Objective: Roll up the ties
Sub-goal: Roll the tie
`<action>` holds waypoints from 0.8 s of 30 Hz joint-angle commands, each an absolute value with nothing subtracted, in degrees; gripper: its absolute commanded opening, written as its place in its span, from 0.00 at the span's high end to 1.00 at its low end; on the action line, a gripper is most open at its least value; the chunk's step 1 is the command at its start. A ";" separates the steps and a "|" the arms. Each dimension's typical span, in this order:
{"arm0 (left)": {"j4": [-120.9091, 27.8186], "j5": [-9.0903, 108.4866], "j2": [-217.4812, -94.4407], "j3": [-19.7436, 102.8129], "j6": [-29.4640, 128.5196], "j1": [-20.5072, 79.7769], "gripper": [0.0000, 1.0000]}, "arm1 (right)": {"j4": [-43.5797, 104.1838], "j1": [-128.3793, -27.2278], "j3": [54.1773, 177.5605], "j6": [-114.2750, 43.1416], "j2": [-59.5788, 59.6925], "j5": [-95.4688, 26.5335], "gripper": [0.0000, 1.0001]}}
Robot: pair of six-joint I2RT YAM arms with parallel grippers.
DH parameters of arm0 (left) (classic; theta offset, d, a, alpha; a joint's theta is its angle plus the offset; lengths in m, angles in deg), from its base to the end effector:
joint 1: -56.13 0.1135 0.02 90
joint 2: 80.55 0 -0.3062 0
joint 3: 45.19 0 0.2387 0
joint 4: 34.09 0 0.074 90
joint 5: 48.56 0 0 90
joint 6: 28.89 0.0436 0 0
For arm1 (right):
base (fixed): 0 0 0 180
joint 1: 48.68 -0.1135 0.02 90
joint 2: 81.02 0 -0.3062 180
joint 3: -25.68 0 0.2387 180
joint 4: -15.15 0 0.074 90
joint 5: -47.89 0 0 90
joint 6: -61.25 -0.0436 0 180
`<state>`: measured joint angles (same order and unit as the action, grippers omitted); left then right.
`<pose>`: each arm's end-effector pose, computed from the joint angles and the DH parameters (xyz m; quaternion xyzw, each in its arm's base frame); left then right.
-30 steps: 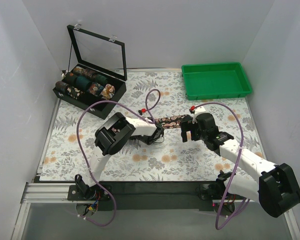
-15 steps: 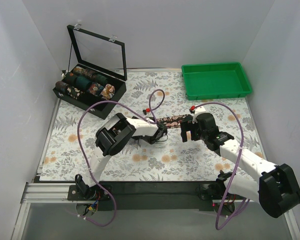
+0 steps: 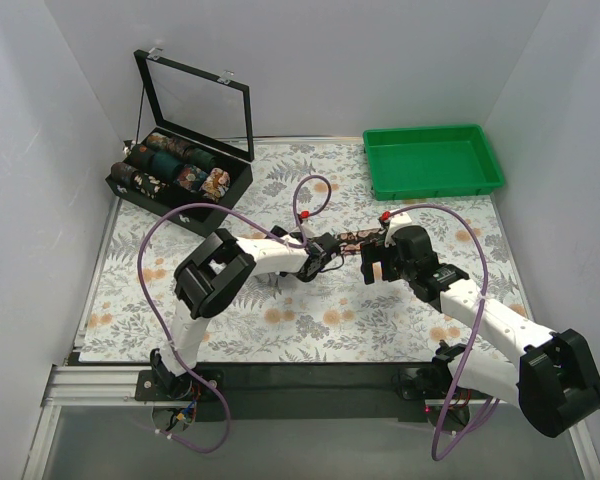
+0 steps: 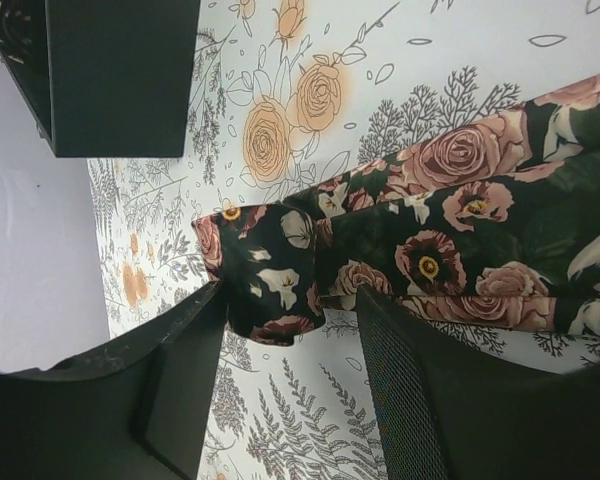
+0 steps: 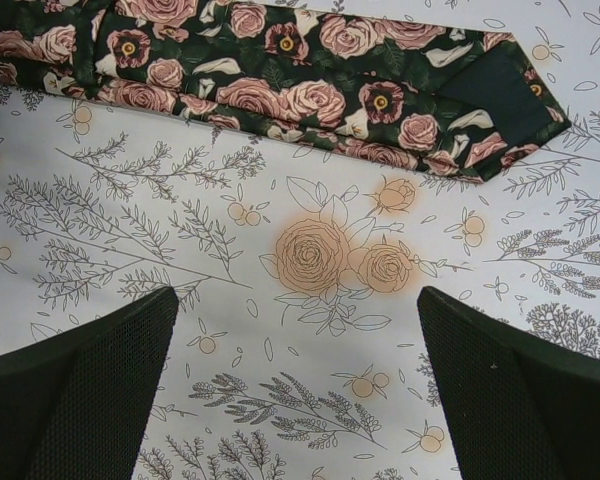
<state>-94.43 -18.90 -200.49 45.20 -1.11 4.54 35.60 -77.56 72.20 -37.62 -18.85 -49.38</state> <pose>0.2662 -0.2747 0.1655 -0.0806 0.8608 0.2737 0.4215 0.1792 0.0926 0.2508 -0.1263 0.8811 0.0928 0.4463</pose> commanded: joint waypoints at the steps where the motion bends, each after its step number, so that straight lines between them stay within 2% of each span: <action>1: -90.39 -14.55 -200.35 46.44 0.81 3.84 0.49 | 33.84 -77.33 72.23 -37.89 -19.85 -48.79 0.07; 9: -92.77 -15.78 -199.48 50.31 2.22 2.43 0.48 | 33.84 -77.24 72.75 -38.07 -19.41 -48.35 0.07; 24: -87.23 -4.54 -198.94 48.38 3.98 2.17 0.46 | 33.84 -77.33 73.37 -37.80 -21.26 -46.94 0.08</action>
<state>-90.97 -11.36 -200.01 48.48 4.25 2.31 35.60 -77.56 72.20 -37.77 -19.84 -47.76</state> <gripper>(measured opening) 0.538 0.928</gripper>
